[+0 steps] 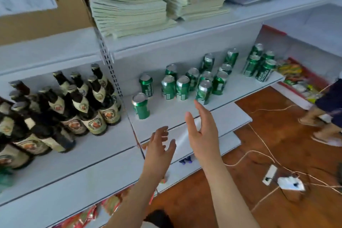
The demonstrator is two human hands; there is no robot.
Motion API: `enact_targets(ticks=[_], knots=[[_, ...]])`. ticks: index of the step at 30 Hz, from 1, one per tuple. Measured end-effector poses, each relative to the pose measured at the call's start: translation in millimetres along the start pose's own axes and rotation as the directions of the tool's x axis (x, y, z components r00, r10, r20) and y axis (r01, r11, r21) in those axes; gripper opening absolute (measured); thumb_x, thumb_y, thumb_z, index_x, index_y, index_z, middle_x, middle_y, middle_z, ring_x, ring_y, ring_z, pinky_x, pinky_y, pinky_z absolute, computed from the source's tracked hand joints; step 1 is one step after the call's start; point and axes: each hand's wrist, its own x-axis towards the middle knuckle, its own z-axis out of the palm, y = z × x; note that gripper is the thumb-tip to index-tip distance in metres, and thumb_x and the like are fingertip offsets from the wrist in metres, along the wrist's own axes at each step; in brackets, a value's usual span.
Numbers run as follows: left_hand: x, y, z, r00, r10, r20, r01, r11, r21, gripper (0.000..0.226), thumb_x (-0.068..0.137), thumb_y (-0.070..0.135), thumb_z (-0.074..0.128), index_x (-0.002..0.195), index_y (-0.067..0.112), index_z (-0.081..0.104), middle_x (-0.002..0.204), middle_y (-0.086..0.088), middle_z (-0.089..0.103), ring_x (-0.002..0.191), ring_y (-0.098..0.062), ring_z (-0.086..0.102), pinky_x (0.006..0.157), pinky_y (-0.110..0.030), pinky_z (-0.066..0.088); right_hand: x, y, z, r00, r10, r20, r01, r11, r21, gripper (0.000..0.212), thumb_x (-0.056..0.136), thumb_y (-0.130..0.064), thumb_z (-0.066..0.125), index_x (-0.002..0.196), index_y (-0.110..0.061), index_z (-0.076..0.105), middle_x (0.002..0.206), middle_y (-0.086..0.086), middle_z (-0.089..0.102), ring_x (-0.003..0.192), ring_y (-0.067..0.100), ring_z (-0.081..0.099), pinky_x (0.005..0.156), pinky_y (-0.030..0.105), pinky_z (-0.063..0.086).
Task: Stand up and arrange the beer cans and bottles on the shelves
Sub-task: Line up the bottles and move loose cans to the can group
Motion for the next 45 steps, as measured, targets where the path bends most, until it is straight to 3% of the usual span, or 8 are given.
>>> enact_targets(ticks=[8,17,21,26,35,39,43,45], knots=[[198.4,40.1,-1.7,0.917,0.028,-0.398,0.104,0.946,0.306,0.040,0.089,0.021,0.064,0.123,0.005,0.054,0.122,-0.016,0.054,0.111,-0.034,0.052,0.088,-0.037,0.041,105.5,42.0,-16.0,0.994,-0.034,0.103,0.033,0.999,0.012,0.055,0.097,-0.049,0.043,0.147,-0.028,0.038,0.149,-0.014,0.039,0.136,-0.001,0.033,0.115,0.031,0.031],[306.1,27.2,1.7,0.824,-0.433,-0.364,0.535,0.806,0.252,0.080,0.087,0.031,0.071,0.145,0.001,0.024,0.145,-0.020,0.038,0.131,-0.038,0.044,0.103,-0.045,0.042,181.7,88.9,-28.5,0.987,0.056,0.150,-0.065,0.997,0.053,0.047,0.100,-0.042,0.045,0.143,-0.025,0.044,0.134,-0.011,0.052,0.118,-0.002,0.049,0.098,0.015,0.038],[296.1,54.3,-1.1,0.825,-0.391,-0.408,0.510,0.825,0.242,0.030,0.079,0.018,0.077,0.090,0.009,0.051,0.113,-0.018,0.059,0.111,-0.036,0.058,0.082,-0.039,0.047,209.4,108.7,-30.1,0.979,0.052,0.196,-0.067,0.995,0.072,0.046,0.100,-0.042,0.046,0.141,-0.022,0.046,0.135,-0.006,0.055,0.122,0.006,0.051,0.105,0.034,0.043],[268.8,139.8,-0.8,0.926,-0.179,-0.333,0.313,0.858,0.407,0.043,0.088,0.021,0.069,0.048,0.025,0.054,0.100,-0.005,0.051,0.099,-0.015,0.044,0.088,-0.028,0.036,245.2,108.7,-38.3,0.968,-0.036,0.249,0.005,0.992,0.126,0.041,0.096,-0.032,0.057,0.134,-0.018,0.052,0.130,-0.002,0.059,0.117,0.011,0.056,0.099,0.039,0.049],[266.1,194.8,118.8,0.980,-0.199,-0.020,0.168,0.872,-0.460,0.012,0.089,0.022,0.067,0.098,0.016,0.071,0.095,-0.003,0.075,0.088,-0.022,0.069,0.085,-0.037,0.053,291.5,117.5,-108.9,0.874,0.025,0.486,-0.164,0.955,0.245,0.065,0.082,-0.052,0.068,0.137,-0.025,0.048,0.129,-0.003,0.061,0.112,0.011,0.062,0.097,0.037,0.051],[267.3,209.2,202.4,0.959,-0.243,0.148,0.284,0.777,-0.562,0.026,0.095,0.028,0.060,0.110,0.008,0.068,0.101,-0.011,0.075,0.091,-0.026,0.072,0.079,-0.036,0.057,295.6,151.6,-155.3,0.918,0.104,0.383,-0.175,0.972,0.158,0.037,0.082,-0.041,0.074,0.111,-0.020,0.065,0.096,-0.012,0.069,0.087,0.001,0.067,0.081,0.019,0.055],[274.4,217.8,259.1,0.927,-0.289,0.239,0.375,0.708,-0.599,0.028,0.091,0.029,0.063,0.107,0.007,0.066,0.109,-0.015,0.072,0.095,-0.029,0.072,0.074,-0.040,0.059,307.5,197.6,-201.5,0.874,0.341,0.345,-0.443,0.852,0.279,0.022,0.086,-0.046,0.068,0.093,-0.026,0.067,0.096,0.004,0.073,0.079,0.019,0.073,0.076,0.034,0.059],[281.7,227.4,279.8,0.910,-0.321,0.264,0.413,0.637,-0.651,0.030,0.091,0.034,0.063,0.108,0.009,0.065,0.106,-0.011,0.073,0.091,-0.026,0.073,0.065,-0.043,0.059,329.4,230.5,-227.9,0.874,0.484,0.043,-0.475,0.830,0.295,0.028,0.087,-0.047,0.067,0.097,-0.021,0.065,0.099,0.007,0.072,0.084,0.023,0.072,0.074,0.029,0.055]])
